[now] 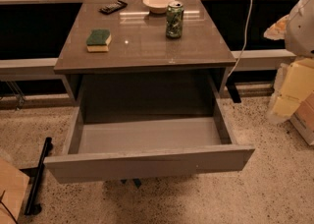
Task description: Place sponge into top drawer
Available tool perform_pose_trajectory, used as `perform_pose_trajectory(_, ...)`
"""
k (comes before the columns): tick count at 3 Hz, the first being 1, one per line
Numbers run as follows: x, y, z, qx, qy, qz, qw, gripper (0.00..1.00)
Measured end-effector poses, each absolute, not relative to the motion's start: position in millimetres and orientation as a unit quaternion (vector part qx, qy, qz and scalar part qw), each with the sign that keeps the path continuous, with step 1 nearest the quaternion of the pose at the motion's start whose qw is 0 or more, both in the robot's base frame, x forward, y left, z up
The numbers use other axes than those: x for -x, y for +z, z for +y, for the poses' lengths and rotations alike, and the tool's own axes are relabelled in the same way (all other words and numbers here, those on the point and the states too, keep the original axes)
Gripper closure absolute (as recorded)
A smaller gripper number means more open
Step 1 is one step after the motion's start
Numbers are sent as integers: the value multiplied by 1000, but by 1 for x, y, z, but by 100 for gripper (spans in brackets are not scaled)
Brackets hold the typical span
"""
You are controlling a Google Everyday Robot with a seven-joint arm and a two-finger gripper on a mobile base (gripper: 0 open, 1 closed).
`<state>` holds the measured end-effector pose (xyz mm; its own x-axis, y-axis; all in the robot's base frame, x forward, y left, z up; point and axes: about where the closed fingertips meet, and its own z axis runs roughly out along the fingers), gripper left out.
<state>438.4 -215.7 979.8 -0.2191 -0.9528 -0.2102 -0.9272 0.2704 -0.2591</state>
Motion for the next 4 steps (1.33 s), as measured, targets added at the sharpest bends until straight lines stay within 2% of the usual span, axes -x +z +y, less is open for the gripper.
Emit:
perform_pose_trajectory(1, -439, 980, -214, 604, -39, 779, 167, 0)
perform_pose_trajectory(3, -477, 961, -168, 625, 6, 753, 207, 0)
perform_pose_trajectory(4, -478, 960, -166, 624, 9, 753, 209, 0)
